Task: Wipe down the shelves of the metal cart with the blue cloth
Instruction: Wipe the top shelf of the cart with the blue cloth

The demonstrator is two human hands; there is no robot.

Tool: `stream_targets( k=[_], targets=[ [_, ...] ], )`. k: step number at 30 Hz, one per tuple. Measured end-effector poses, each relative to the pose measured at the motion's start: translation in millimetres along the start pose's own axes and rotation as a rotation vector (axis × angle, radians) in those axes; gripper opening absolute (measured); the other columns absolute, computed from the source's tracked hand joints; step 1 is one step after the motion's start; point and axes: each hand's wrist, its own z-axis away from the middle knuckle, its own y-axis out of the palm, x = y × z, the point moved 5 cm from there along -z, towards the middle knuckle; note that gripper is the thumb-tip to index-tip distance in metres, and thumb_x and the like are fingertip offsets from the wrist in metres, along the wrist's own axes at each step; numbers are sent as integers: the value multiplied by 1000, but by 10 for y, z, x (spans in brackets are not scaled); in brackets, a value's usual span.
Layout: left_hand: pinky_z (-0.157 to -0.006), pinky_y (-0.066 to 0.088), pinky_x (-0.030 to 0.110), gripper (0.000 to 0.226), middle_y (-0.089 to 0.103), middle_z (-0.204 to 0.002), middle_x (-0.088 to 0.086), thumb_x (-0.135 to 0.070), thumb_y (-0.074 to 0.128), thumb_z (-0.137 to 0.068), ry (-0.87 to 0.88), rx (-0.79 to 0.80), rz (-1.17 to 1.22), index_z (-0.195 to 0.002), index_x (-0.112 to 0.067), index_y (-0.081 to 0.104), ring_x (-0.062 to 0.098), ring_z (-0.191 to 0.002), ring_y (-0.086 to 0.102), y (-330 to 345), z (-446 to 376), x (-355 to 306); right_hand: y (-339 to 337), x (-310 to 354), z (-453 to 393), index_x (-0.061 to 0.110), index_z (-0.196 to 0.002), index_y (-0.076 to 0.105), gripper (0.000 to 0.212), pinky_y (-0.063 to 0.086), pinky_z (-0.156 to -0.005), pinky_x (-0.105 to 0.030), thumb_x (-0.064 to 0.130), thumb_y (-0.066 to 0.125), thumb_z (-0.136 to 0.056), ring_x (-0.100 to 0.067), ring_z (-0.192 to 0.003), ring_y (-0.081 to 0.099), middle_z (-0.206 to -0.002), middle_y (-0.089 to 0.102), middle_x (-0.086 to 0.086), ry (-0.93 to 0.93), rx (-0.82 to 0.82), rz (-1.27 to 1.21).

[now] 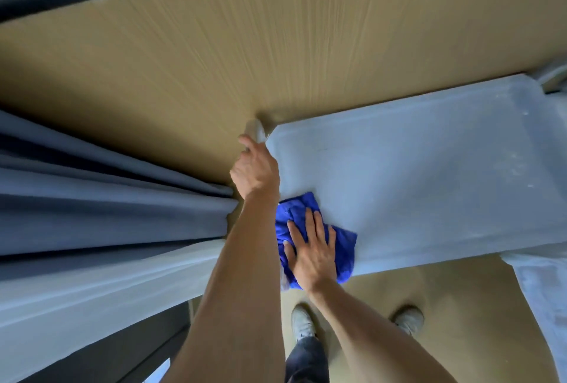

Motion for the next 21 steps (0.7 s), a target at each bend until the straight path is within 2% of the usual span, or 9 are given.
stream_targets(
  k=[5, 8, 10, 12, 14, 17, 21],
  targets=[
    [-63, 39, 39, 39, 69, -97, 20, -24, 30, -102, -7, -1, 23, -132, 1, 33, 41, -85, 66, -1, -170, 39, -176, 272, -815, 25, -137, 57, 52, 33, -109, -56, 41, 30, -95, -31, -142, 36, -150, 44, -17, -48, 4, -30],
    [-69, 47, 42, 45, 68, -100, 21, -27, 35, -100, 7, 27, 38, -133, 3, 31, 42, -89, 66, 4, -179, 20, -431, 358, -1651, 27, -144, 46, 54, 21, -114, -55, 42, 21, -98, -29, -149, 19, -159, 29, -13, -103, 2, -13],
    [-68, 46, 41, 47, 69, -100, 20, -28, 35, -99, 8, 31, 13, -134, 3, 28, 41, -89, 67, 20, -187, 7, -583, 351, -2143, 31, -144, 43, 46, 14, -116, -53, 42, 28, -103, -26, -151, 9, -162, 21, -8, -68, -9, -37],
    [-65, 43, 38, 47, 69, -100, 18, -27, 32, -99, 6, 42, -15, -135, 4, 27, 39, -87, 67, 23, -171, -3, -604, 332, -2270, 30, -137, 51, 39, 14, -116, -53, 39, 35, -102, -25, -150, 13, -160, 26, -6, -27, -51, -54],
    [-65, 42, 37, 50, 68, -101, 18, -27, 34, -99, 17, 58, -19, -136, 5, 27, 38, -89, 67, 18, -156, -25, -538, 304, -2016, 26, -130, 58, 38, 17, -116, -53, 39, 38, -100, -26, -147, 23, -156, 35, -8, 41, -103, -93],
    [-68, 43, 40, 45, 68, -104, 19, -17, 32, -100, 10, 37, -20, -139, 5, 25, 40, -91, 67, -36, -125, -35, -397, 225, -1110, 25, -126, 63, 42, 26, -111, -53, 40, 40, -95, -30, -140, 38, -148, 46, -12, 97, -156, -121],
    [-67, 40, 39, 46, 68, -105, 20, -10, 29, -98, 23, 23, -3, -141, 6, 23, 39, -90, 66, -57, -96, -38, -44, 95, 307, 28, -127, 65, 44, 31, -109, -54, 39, 38, -93, -32, -138, 43, -148, 49, -12, 44, 20, -57]
  ],
)
